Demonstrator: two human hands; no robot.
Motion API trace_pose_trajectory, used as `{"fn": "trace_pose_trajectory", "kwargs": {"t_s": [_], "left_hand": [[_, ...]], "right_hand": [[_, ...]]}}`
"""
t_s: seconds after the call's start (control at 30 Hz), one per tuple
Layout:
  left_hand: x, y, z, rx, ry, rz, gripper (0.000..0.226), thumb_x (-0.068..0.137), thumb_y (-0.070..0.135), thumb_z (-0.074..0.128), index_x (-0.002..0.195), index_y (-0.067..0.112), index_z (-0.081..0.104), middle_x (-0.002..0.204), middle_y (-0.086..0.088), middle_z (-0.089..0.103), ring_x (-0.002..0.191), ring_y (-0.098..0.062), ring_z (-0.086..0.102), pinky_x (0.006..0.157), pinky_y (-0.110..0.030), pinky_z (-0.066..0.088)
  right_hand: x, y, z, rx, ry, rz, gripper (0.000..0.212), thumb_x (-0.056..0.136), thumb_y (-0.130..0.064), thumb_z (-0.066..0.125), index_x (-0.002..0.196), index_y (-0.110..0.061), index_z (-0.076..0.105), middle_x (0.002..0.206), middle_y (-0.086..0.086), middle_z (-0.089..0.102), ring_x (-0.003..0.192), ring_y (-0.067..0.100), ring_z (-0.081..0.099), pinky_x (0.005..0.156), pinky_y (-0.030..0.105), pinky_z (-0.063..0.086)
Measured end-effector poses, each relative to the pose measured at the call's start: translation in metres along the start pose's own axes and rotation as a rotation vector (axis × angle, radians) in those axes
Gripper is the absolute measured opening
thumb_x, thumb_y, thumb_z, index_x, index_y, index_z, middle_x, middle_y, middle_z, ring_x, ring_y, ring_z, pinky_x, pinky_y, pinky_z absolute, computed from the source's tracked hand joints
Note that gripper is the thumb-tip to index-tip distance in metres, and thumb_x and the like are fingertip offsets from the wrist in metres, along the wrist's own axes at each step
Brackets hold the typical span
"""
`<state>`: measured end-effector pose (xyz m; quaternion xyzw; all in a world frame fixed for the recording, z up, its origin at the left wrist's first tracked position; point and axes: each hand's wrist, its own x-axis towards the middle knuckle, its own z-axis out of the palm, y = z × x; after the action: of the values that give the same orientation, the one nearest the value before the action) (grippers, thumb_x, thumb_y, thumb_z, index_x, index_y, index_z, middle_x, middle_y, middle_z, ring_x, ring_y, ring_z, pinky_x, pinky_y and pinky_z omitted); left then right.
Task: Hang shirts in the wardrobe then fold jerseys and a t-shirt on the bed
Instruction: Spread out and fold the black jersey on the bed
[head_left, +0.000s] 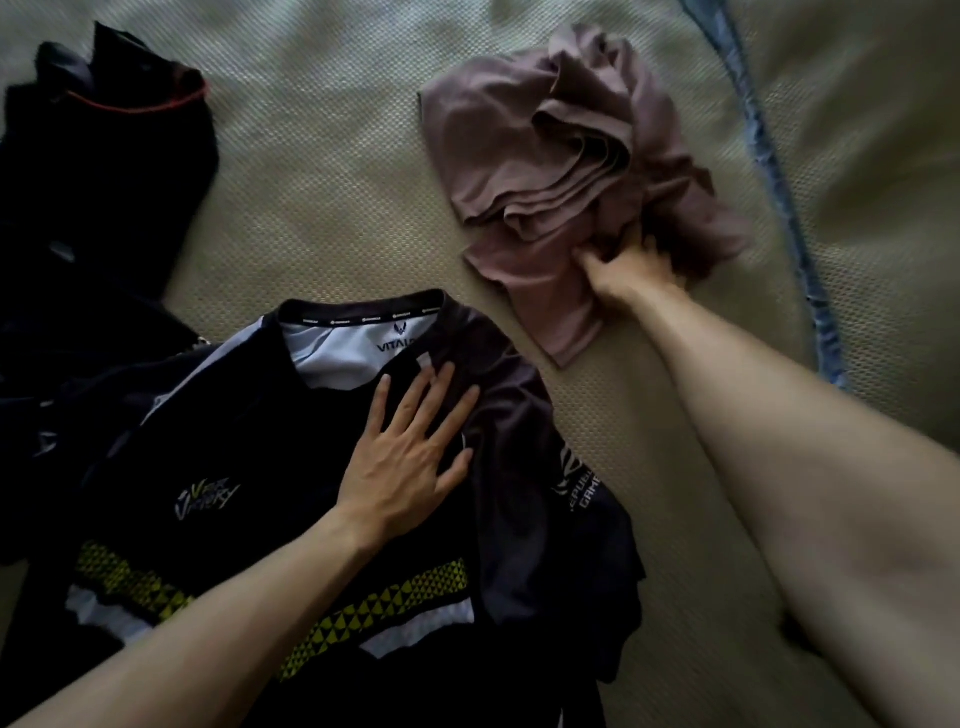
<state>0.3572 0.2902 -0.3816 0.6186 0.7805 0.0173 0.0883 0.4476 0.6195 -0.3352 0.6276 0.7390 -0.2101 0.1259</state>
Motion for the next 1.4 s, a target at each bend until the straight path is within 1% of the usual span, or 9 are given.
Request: {"fn": "trace_pose_trajectory", "kwargs": {"t_s": [0.2,0.43,0.6,0.7,0.93,1.07,1.17,1.27,1.4], "left_hand": [[0.015,0.000,-0.003,-0.010,-0.039,-0.059,0.066,0.096,0.064,0.027,0.158,0.044,0.014,0.169,0.001,0.011,0.156,-0.023,0.010,0.121,-0.063,0.002],[0.056,-0.010,-0.047,-0.588,0.309,-0.400,0.048,0.085,0.035,0.066,0.126,0.012,0.059,0.129,-0.013,0.052,0.119,-0.029,0.054,0.105,-0.045,0.046],[0.086,-0.032,-0.068,-0.696,-0.192,-0.550,0.025,0.086,0.034,0.076,0.082,0.013,0.065,0.080,-0.005,0.062,0.081,-0.020,0.057,0.072,-0.030,0.043],[0.097,-0.040,-0.074,-0.827,-0.173,-0.555,0.021,0.094,0.030,0.068,0.089,0.010,0.069,0.078,-0.006,0.062,0.071,-0.019,0.054,0.068,-0.029,0.039],[0.103,-0.033,-0.085,-1.183,-0.192,-0.640,0.022,0.099,0.027,0.061,0.080,0.017,0.062,0.076,-0.004,0.060,0.062,-0.015,0.054,0.065,-0.029,0.045],[0.102,-0.027,-0.084,-1.289,-0.251,-0.751,0.022,0.095,0.031,0.065,0.080,0.016,0.065,0.061,-0.003,0.062,0.044,-0.013,0.056,0.048,-0.019,0.047],[0.097,-0.028,-0.085,-1.338,-0.411,-0.692,0.031,0.083,0.037,0.078,0.100,0.013,0.071,0.081,-0.006,0.072,0.061,-0.019,0.066,0.056,-0.027,0.057],[0.095,-0.025,-0.083,-1.378,-0.432,-0.677,0.057,0.068,0.040,0.087,0.112,0.010,0.067,0.112,-0.014,0.071,0.098,-0.032,0.069,0.090,-0.047,0.056],[0.097,-0.013,-0.085,-1.494,-0.406,-0.770,0.023,0.090,0.025,0.068,0.104,0.008,0.068,0.092,-0.015,0.070,0.067,-0.025,0.071,0.066,-0.032,0.060]], "right_hand": [[-0.076,-0.002,0.023,0.052,0.421,-0.264,0.061,0.086,-0.047,0.064,0.135,-0.016,0.045,0.128,0.014,0.050,0.114,0.035,0.054,0.091,0.047,0.050],[-0.197,0.068,0.079,0.228,0.044,-0.263,0.063,0.071,-0.071,0.069,0.109,-0.021,0.058,0.104,-0.005,0.061,0.099,0.016,0.056,0.088,0.036,0.048],[-0.191,0.098,0.068,0.110,-0.157,-0.305,0.037,0.069,-0.052,0.082,0.078,-0.021,0.065,0.078,-0.007,0.064,0.078,0.016,0.062,0.069,0.030,0.047],[-0.178,0.123,0.057,0.341,-0.123,-0.126,0.026,0.068,-0.038,0.089,0.068,-0.021,0.070,0.064,-0.009,0.065,0.063,0.010,0.061,0.063,0.029,0.046],[-0.166,0.157,0.042,0.497,0.057,0.105,0.027,0.089,-0.043,0.069,0.088,-0.017,0.064,0.090,0.002,0.069,0.093,0.028,0.067,0.074,0.031,0.044],[-0.193,0.174,0.040,0.335,-0.008,0.308,0.060,0.079,-0.066,0.066,0.103,-0.012,0.055,0.109,0.010,0.064,0.106,0.033,0.062,0.083,0.037,0.046],[-0.219,0.188,0.043,0.333,-0.080,0.375,0.069,0.066,-0.079,0.067,0.077,-0.012,0.061,0.085,0.008,0.069,0.085,0.029,0.066,0.067,0.033,0.046],[-0.229,0.194,0.052,0.563,-0.081,0.410,0.046,0.072,-0.057,0.080,0.062,-0.014,0.065,0.068,0.004,0.068,0.069,0.023,0.064,0.057,0.029,0.041],[-0.230,0.195,0.058,1.280,-0.017,0.477,0.020,0.078,-0.018,0.083,0.088,-0.005,0.073,0.100,0.015,0.075,0.088,0.022,0.069,0.074,0.026,0.053]]}}
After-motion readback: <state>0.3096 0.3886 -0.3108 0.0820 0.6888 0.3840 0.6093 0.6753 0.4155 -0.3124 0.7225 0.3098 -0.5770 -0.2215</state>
